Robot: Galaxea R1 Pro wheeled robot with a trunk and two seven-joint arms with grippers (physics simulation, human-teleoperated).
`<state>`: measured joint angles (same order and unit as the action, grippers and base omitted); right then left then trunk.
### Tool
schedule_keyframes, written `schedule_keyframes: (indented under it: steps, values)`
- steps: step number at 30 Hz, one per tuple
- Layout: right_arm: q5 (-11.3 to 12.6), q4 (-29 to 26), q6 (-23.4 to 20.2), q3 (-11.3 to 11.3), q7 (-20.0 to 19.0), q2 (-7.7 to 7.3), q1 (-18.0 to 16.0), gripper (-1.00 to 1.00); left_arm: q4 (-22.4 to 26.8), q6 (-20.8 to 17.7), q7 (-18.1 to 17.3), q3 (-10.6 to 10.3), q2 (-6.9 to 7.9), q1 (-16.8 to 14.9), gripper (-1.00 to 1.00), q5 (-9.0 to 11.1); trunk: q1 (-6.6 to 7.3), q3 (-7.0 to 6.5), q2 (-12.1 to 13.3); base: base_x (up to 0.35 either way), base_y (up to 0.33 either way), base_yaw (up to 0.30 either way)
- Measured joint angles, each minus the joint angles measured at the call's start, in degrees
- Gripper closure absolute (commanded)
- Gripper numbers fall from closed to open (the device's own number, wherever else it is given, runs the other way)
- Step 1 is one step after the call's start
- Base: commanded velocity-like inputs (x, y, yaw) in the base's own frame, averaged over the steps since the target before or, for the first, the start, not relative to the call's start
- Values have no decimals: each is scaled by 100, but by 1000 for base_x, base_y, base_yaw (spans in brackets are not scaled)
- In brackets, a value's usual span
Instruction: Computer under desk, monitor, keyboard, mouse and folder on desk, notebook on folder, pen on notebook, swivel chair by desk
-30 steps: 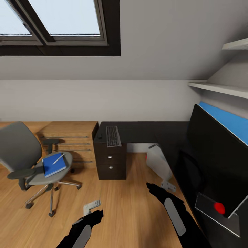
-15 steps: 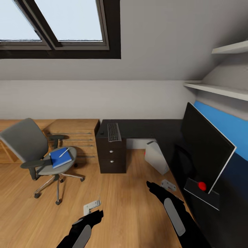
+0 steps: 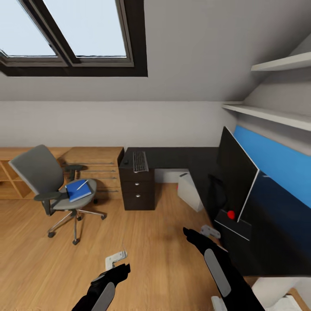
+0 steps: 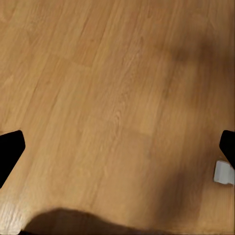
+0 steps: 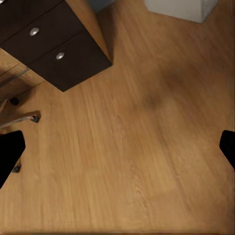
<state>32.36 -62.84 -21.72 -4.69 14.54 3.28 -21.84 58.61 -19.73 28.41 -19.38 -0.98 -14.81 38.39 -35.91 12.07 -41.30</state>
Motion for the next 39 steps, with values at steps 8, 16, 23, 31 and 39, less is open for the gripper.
schedule_keyframes:
  steps: [8,16,23,31,39]
  values:
    - [-45,10,437,-5,-3,-2,0,-100,0,4,2,-3,0,0,-100,-11,176,-144,322,-286,-203,0]
    - [-28,19,701,-12,-13,0,0,-100,0,7,3,-3,0,0,-100,-15,352,-288,643,-282,-207,0]
    - [-28,32,752,-9,-21,-2,0,-100,0,8,3,-3,0,0,-100,-16,506,-415,925,-282,-208,0]
    - [-31,-4,771,-1,-80,-17,0,-100,0,4,1,3,5,0,-100,-21,529,-433,967,-273,-203,0]
    - [-17,-120,773,-9,-97,-2,3,-100,8,6,-4,31,16,0,-100,3,532,-433,966,-66,-54,0]
